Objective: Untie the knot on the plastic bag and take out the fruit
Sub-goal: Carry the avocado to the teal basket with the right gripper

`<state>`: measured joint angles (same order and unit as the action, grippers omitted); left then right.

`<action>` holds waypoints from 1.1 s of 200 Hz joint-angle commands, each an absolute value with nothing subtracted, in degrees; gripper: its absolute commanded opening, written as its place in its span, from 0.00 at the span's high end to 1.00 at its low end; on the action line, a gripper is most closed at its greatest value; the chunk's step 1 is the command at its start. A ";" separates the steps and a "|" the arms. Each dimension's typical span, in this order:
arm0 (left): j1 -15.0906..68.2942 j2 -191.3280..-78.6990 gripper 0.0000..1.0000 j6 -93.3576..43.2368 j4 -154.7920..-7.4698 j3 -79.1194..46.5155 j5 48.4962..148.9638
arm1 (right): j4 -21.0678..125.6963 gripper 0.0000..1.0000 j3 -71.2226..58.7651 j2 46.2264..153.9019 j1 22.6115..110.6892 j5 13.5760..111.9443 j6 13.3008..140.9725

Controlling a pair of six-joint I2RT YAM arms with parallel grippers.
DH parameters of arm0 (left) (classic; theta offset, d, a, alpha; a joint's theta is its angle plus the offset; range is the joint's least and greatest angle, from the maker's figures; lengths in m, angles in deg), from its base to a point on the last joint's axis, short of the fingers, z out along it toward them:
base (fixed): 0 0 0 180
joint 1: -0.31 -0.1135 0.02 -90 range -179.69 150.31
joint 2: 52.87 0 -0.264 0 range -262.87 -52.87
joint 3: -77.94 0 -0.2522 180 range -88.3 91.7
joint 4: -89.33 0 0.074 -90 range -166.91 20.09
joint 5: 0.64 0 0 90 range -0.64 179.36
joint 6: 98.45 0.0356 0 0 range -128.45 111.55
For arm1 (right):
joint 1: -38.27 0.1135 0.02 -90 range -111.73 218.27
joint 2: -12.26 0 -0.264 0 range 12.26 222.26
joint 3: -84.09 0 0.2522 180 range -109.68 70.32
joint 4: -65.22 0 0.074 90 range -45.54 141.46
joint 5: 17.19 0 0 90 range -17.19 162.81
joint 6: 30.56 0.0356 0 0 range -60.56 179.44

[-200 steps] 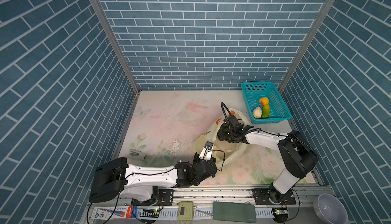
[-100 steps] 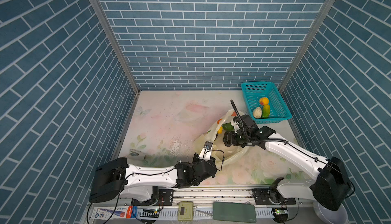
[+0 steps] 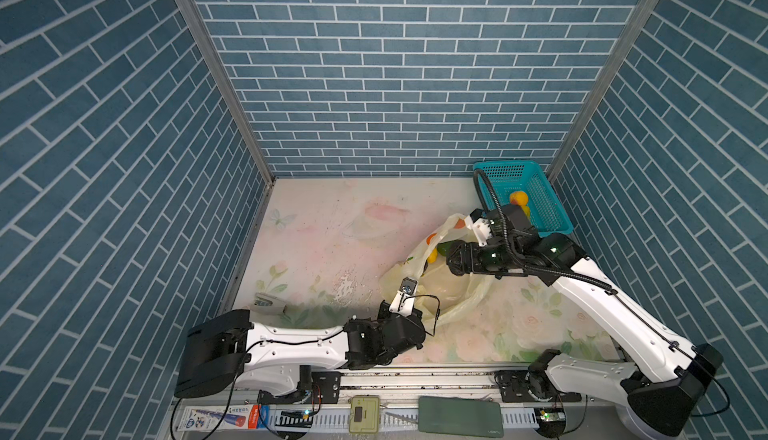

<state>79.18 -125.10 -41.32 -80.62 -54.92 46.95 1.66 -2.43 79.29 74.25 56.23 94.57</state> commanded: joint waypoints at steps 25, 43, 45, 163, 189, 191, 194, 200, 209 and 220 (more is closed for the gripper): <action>78.89 -124.15 1.00 -42.18 -77.90 -55.52 45.50 | -2.65 0.59 -7.84 78.58 62.40 54.36 88.45; 78.90 -123.47 1.00 -42.20 -77.42 -55.70 45.38 | -0.56 0.58 -7.78 78.97 57.07 54.59 87.07; 78.89 -123.41 1.00 -42.18 -77.32 -55.80 45.27 | -0.13 0.58 -7.76 78.97 56.52 54.72 86.93; 78.97 -121.83 1.00 -41.30 -77.17 -57.02 46.12 | 24.96 0.58 -15.36 108.53 36.65 58.15 85.01; 79.06 -121.38 1.00 -41.50 -76.91 -57.22 45.90 | 25.45 0.58 -21.62 117.12 35.83 58.47 84.97; 79.06 -121.41 1.00 -41.43 -76.91 -57.26 45.87 | 25.45 0.58 -22.03 117.80 35.77 58.46 84.94; 79.06 -121.41 1.00 -41.37 -76.91 -57.13 45.99 | 25.38 0.58 -22.83 118.62 35.72 58.55 84.90; 79.12 -121.38 1.00 -41.41 -76.85 -57.15 46.01 | 25.18 0.58 -23.98 120.20 35.65 58.70 84.84; 79.13 -121.36 1.00 -41.41 -76.66 -57.02 45.94 | 24.87 0.57 -25.79 122.27 35.61 58.99 84.84; 79.08 -121.36 1.00 -41.41 -76.49 -57.01 46.01 | 24.20 0.56 -27.79 124.51 35.55 59.16 84.90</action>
<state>79.20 -121.97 -41.47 -77.95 -56.40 46.60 23.69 -22.29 120.77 35.59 58.11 86.40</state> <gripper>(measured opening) 0.044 0.556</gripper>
